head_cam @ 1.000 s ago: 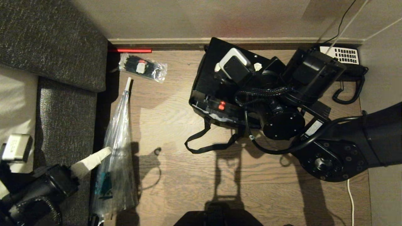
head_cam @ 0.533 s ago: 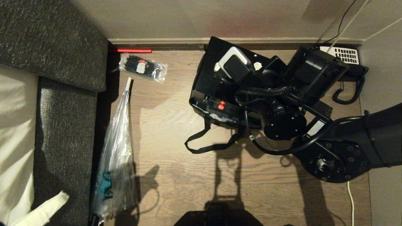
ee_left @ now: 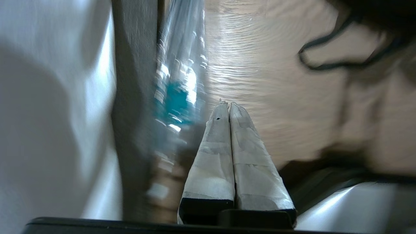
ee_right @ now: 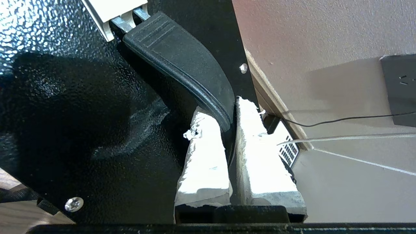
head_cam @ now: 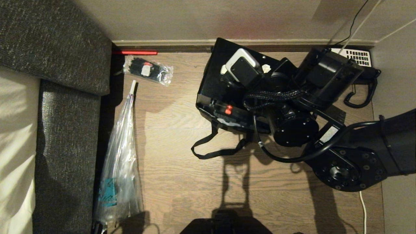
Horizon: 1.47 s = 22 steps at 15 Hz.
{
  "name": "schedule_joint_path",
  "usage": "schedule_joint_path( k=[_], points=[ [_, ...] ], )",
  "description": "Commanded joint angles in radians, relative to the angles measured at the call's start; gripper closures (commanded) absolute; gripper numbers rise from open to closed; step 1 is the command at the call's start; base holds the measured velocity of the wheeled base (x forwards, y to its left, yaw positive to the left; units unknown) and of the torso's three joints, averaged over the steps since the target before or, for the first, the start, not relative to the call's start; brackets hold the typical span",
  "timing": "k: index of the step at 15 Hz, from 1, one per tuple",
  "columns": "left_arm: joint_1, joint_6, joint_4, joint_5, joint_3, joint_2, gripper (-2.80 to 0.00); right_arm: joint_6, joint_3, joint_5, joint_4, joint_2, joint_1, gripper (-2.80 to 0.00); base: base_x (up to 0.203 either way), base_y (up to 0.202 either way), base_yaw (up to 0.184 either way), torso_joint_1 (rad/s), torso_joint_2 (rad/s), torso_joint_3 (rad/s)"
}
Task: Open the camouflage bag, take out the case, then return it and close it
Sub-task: Lift the black box
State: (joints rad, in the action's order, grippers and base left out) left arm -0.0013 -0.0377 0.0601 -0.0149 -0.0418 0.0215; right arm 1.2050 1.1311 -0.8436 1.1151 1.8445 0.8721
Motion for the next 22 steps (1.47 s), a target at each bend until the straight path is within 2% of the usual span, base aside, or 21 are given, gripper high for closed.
schedule_joint_path(
  k=[1,4,10,22],
  points=[
    [0.003,0.149,-0.047,-0.013,0.039,-0.022,0.00,0.007,-0.001,-0.006,0.006,0.000,0.001,0.00,0.000,0.000,0.000,0.000,0.00,0.000],
    [0.003,0.110,-0.066,-0.005,0.043,-0.021,0.00,0.008,-0.002,-0.006,0.005,0.003,0.001,0.00,0.000,0.000,0.000,0.000,0.00,0.000],
    [0.003,0.107,-0.066,-0.005,0.043,-0.021,0.00,0.013,-0.010,-0.005,-0.009,0.007,0.001,0.00,0.000,0.000,0.000,0.000,0.00,0.000],
    [0.003,0.108,-0.066,-0.005,0.043,-0.021,0.00,0.118,0.006,0.000,-0.093,-0.054,0.001,0.00,0.000,0.000,0.000,0.000,0.00,0.000]
  ],
)
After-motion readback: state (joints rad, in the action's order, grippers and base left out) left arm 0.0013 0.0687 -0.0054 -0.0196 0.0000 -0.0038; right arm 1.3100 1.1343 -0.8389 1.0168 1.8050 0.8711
